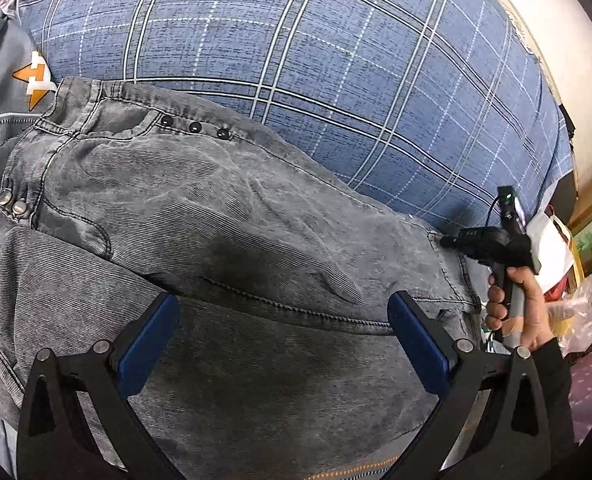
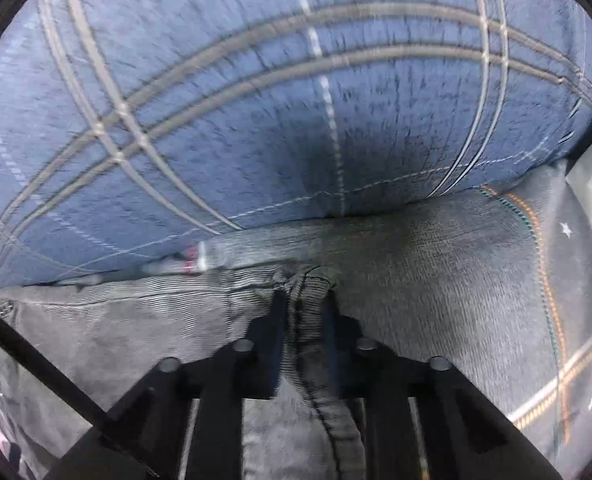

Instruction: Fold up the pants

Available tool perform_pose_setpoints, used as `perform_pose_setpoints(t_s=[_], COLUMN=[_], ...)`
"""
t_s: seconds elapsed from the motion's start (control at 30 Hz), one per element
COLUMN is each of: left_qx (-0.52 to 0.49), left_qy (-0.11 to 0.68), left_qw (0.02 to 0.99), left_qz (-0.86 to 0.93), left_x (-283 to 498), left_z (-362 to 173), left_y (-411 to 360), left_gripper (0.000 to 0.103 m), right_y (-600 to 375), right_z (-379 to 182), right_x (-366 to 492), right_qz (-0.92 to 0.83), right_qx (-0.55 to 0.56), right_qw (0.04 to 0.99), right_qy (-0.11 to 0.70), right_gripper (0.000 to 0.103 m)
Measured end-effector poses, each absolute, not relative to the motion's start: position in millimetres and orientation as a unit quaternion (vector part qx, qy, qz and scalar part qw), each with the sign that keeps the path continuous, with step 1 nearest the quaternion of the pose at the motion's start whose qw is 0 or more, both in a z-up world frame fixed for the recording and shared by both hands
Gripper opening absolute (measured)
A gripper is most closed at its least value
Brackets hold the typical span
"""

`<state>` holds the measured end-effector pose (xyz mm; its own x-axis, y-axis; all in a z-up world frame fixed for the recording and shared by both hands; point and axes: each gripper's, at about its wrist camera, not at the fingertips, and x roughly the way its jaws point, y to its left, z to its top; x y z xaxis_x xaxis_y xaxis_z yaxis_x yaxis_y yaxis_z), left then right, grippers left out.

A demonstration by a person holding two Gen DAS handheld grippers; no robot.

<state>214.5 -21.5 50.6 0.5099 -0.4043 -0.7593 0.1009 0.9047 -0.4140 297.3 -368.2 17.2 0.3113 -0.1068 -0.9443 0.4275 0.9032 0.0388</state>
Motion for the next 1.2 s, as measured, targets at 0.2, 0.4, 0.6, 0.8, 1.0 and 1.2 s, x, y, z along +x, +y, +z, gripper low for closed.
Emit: perform_pose_setpoints(t_s=[0.2, 0.4, 0.6, 0.8, 1.0, 1.2], left_qx=[-0.174, -0.209, -0.192, -0.208, -0.195, -0.270], left_qy=[0.467, 0.477, 0.553, 0.621, 0.695, 0.680], left_qw=[0.851, 0.828, 0.773, 0.727, 0.684, 0.679], left_qz=[-0.166, -0.208, -0.245, -0.208, -0.106, -0.056], left_x=[214, 224, 286, 340, 357, 346], left_z=[59, 82, 92, 67, 22, 17], left_y=[-19, -24, -93, -152, -174, -140], left_gripper=[0.103, 0.103, 0.103, 0.103, 0.078, 0.007], right_y=[-327, -300, -317, -314, -317, -327], right_z=[105, 150, 137, 133, 123, 114], right_x=[241, 168, 131, 133, 130, 127], right_qz=[-0.133, -0.128, -0.069, -0.055, -0.036, -0.023], right_qx=[0.127, 0.169, 0.235, 0.190, 0.181, 0.195], right_qw=[0.862, 0.892, 0.892, 0.889, 0.882, 0.873], right_qy=[0.473, 0.399, 0.379, 0.413, 0.433, 0.446], right_gripper=[0.013, 0.013, 0.013, 0.013, 0.013, 0.013])
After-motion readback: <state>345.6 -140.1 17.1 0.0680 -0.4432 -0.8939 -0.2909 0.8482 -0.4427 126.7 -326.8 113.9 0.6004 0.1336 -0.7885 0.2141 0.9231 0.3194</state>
